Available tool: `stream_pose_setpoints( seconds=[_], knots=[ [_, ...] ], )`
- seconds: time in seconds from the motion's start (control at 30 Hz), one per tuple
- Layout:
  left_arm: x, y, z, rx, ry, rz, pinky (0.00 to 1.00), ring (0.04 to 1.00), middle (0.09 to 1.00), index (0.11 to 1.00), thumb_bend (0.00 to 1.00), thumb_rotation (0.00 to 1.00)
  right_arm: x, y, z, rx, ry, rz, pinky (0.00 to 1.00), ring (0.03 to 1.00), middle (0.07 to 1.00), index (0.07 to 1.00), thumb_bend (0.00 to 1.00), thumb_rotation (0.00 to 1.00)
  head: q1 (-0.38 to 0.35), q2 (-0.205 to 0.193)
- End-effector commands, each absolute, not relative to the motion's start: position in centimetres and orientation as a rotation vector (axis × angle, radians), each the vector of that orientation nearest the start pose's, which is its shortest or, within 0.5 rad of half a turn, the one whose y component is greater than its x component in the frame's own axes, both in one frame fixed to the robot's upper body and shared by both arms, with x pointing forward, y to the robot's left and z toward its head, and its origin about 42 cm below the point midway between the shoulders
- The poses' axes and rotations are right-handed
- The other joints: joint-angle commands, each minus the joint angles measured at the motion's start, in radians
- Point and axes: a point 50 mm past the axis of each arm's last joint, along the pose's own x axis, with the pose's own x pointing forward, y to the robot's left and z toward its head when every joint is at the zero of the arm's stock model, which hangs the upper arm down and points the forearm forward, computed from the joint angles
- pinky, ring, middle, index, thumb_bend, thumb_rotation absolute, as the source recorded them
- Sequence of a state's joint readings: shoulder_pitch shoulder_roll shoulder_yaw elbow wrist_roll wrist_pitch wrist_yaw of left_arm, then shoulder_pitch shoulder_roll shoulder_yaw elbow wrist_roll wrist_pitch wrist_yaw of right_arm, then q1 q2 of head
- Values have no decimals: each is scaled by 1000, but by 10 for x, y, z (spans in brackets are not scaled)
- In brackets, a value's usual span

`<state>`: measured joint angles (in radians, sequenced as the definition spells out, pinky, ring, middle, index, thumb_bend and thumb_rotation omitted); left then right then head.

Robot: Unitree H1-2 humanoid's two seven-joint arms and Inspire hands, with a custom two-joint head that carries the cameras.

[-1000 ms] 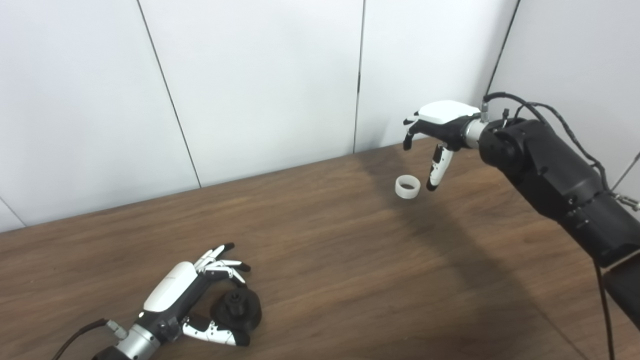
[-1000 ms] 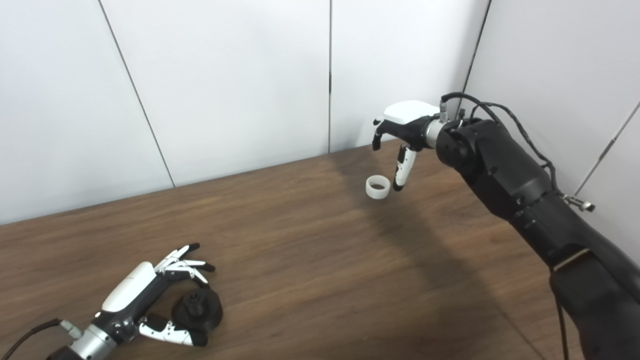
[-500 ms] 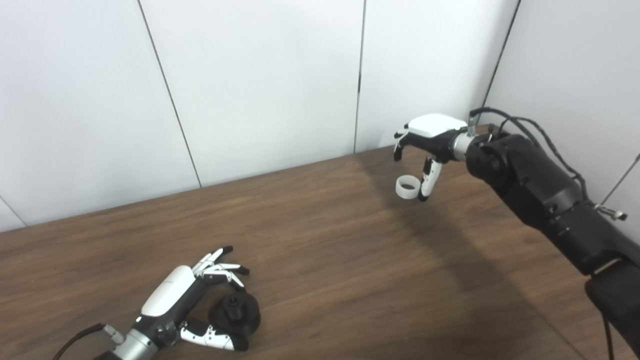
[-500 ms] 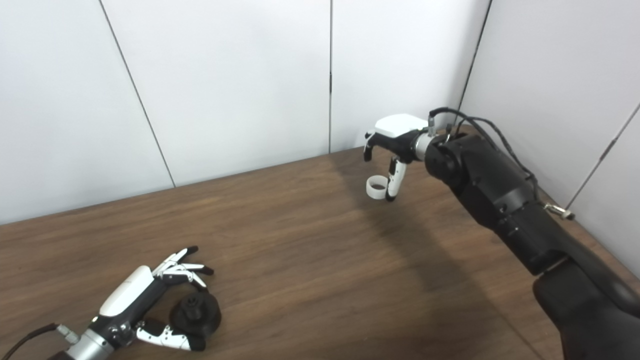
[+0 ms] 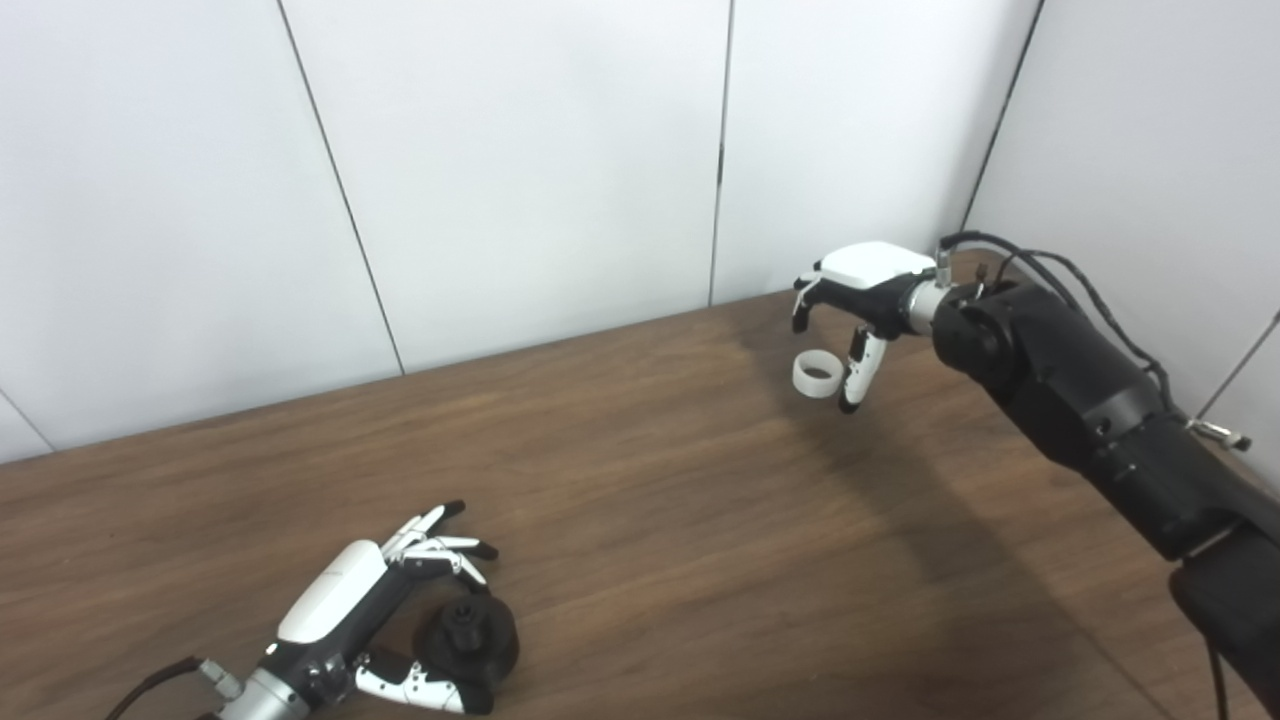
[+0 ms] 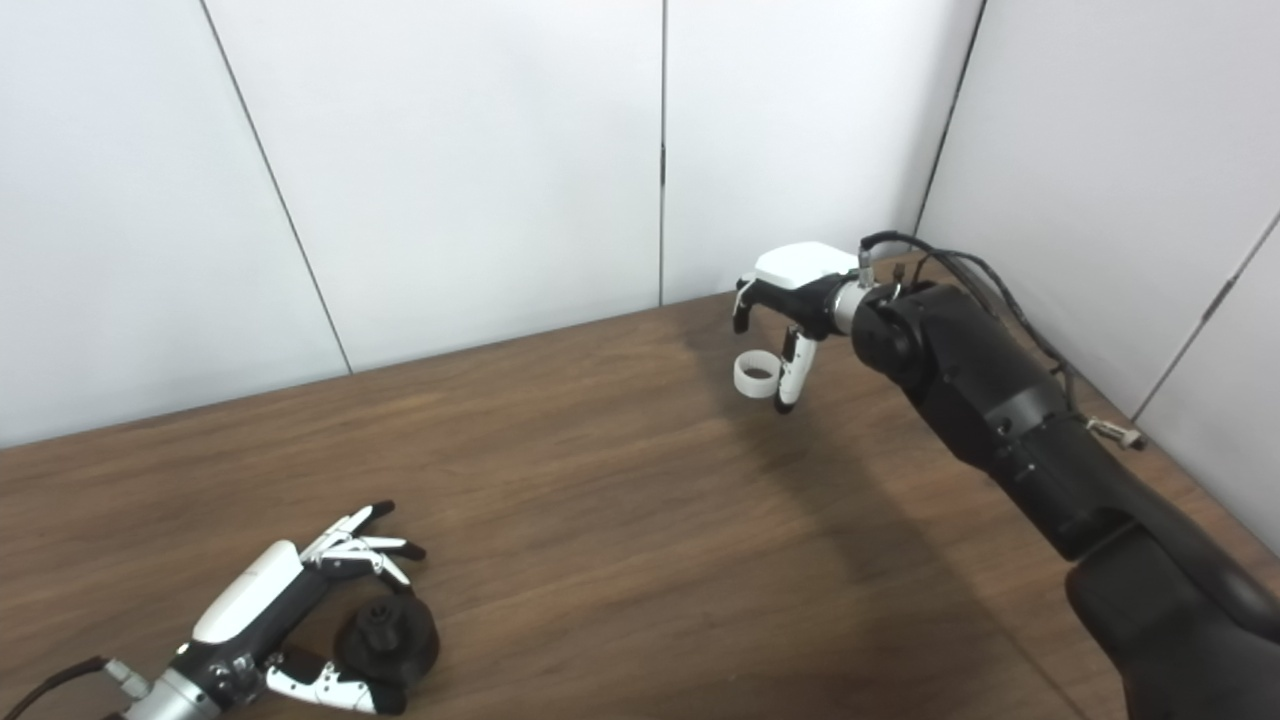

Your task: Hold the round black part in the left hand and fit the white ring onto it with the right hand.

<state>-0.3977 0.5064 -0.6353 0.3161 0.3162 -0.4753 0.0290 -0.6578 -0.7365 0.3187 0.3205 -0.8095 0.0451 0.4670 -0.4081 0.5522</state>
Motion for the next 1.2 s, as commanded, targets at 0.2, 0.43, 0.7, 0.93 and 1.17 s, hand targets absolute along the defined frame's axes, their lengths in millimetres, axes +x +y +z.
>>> stream_pose_setpoints(
  seconds=[0.2, 0.43, 0.7, 0.93, 1.17],
  knots=[
    [355, 236, 126, 882, -442, -747, 1000, 996, 772, 481, 524, 62, 466, -378, 293, -1676, 77, 230, 995, 1000, 937, 738, 944, 182, -1, 5],
    [354, 237, 127, 876, -441, -745, 1000, 996, 771, 481, 524, 61, 468, -378, 287, -1675, 82, 233, 992, 1000, 931, 735, 957, 182, 0, 4],
    [352, 237, 128, 871, -443, -749, 1000, 995, 770, 481, 524, 64, 470, -381, 283, -1685, 90, 239, 984, 998, 930, 738, 936, 189, -1, 4],
    [350, 238, 130, 865, -444, -748, 1000, 993, 767, 481, 524, 64, 468, -384, 279, -1682, 88, 239, 978, 993, 925, 733, 940, 206, 4, 5],
    [351, 238, 131, 867, -442, -753, 1000, 997, 768, 481, 524, 64, 468, -386, 280, -1671, 95, 232, 989, 996, 925, 734, 926, 191, -1, 3]
  ],
)
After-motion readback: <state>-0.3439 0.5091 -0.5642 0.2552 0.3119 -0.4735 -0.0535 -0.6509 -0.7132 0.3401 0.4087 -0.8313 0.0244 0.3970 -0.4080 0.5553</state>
